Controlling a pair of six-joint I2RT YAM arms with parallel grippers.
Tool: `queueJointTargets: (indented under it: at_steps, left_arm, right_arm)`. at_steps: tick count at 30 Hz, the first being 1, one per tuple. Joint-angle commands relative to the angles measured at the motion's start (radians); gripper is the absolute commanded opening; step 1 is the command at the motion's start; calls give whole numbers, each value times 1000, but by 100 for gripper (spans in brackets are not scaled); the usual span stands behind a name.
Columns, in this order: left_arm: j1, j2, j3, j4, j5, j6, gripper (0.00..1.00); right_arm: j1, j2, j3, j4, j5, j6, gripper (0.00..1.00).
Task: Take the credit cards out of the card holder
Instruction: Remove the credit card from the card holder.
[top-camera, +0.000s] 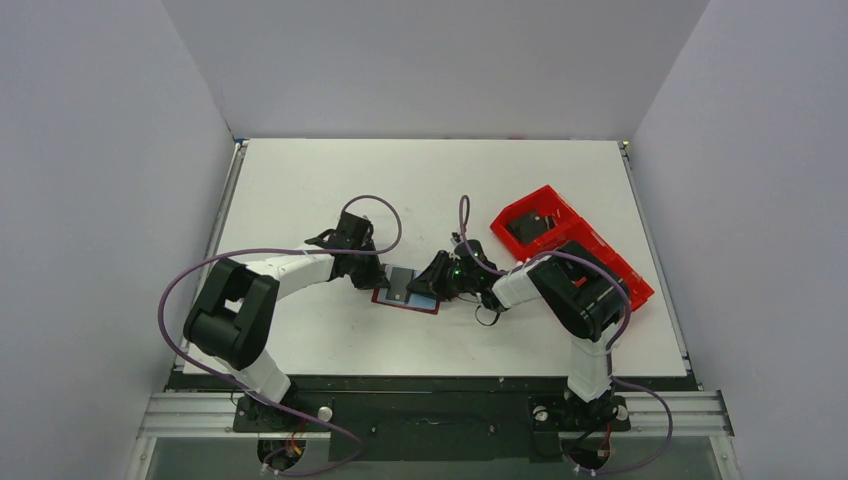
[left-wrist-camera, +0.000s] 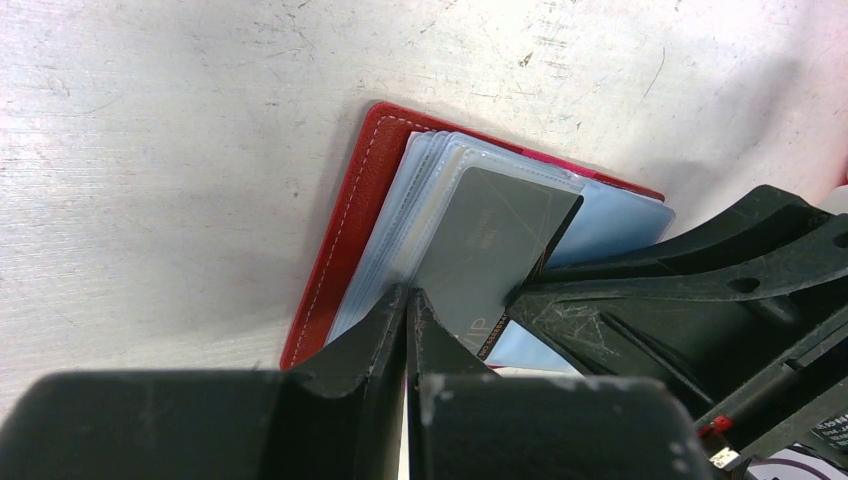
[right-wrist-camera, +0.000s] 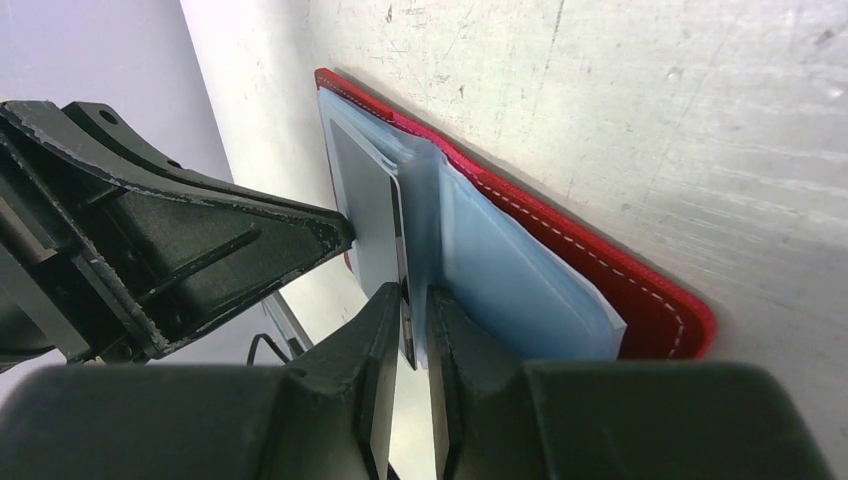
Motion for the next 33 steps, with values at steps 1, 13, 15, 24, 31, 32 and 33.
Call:
queueJointTargets:
  at_steps: [1, 13, 15, 24, 31, 32, 33]
  left_arm:
    - [-1, 70, -33, -80, -76, 24, 0]
    - [-1, 75, -31, -77, -71, 27, 0]
    - [0, 75, -33, -78, -70, 26, 0]
    - [24, 71, -55, -74, -80, 27, 0]
    - [31, 70, -64, -74, -85, 22, 0]
    - [31, 69, -67, -75, -86, 21, 0]
    - [33, 69, -67, -74, -85, 22, 0]
  right_arm:
    - [-8, -31, -9, 59, 4, -1, 12]
    - [-8, -8, -4, 108, -8, 27, 0]
    - [-8, -6, -4, 112, -8, 29, 0]
    - [-21, -46, -22, 14, 30, -35, 0]
    - [-38, -63, -40, -13, 42, -52, 0]
    - [-39, -65, -44, -17, 43, -57, 0]
    - [-41, -69, -45, -22, 45, -60, 0]
